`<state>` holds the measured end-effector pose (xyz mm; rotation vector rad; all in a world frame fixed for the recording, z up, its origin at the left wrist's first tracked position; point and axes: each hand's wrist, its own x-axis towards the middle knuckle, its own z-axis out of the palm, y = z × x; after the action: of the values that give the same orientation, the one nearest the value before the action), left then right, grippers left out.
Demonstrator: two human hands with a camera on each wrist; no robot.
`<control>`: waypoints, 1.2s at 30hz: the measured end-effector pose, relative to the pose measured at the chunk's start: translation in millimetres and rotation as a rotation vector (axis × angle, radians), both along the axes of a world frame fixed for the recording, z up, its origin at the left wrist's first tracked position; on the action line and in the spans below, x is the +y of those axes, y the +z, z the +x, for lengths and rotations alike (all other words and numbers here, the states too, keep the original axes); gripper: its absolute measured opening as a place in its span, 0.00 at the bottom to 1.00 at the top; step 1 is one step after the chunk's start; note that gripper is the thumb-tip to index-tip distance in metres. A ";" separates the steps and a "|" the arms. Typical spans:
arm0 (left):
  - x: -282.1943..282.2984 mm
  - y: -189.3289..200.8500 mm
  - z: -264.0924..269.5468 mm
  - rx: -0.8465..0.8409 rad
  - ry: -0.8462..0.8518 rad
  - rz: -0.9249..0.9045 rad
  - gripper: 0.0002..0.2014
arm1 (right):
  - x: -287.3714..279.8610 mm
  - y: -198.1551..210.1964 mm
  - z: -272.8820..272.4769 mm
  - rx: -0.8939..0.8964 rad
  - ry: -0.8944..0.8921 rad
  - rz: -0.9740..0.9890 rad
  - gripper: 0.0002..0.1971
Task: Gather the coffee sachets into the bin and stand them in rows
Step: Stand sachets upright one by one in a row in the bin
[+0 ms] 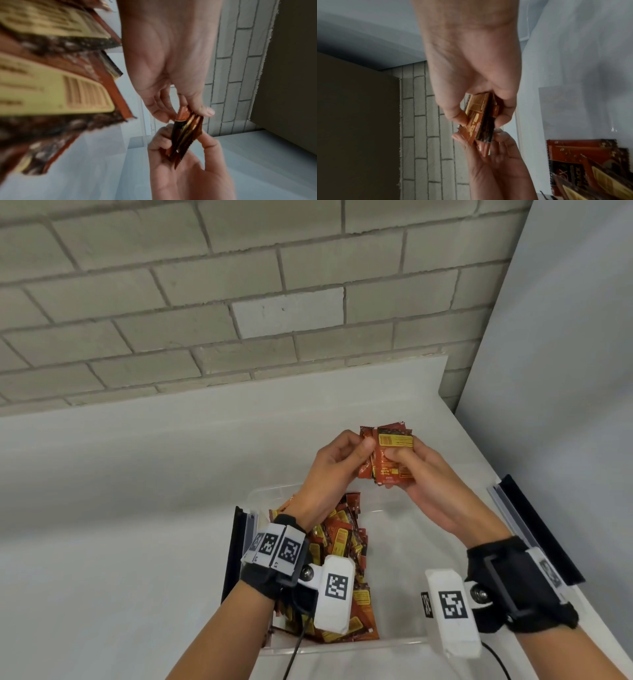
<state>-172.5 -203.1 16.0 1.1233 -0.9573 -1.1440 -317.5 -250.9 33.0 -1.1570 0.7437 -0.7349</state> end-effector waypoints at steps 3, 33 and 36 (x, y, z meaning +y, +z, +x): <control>0.0 0.4 -1.0 -0.033 0.020 0.001 0.23 | 1.0 0.9 -2.3 -0.014 0.011 0.018 0.14; -11.5 44.4 -49.1 -1.221 -0.679 0.402 0.45 | 32.4 12.5 -134.9 -0.289 -0.123 0.478 0.33; -5.4 48.0 -55.1 -1.241 -0.734 0.418 0.44 | 40.8 8.5 -143.3 -0.240 -0.096 0.411 0.21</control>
<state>-227.6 -208.5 64.1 1.9746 -2.2917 -1.1841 -460.8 -210.1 41.5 -0.6518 0.7098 -0.7435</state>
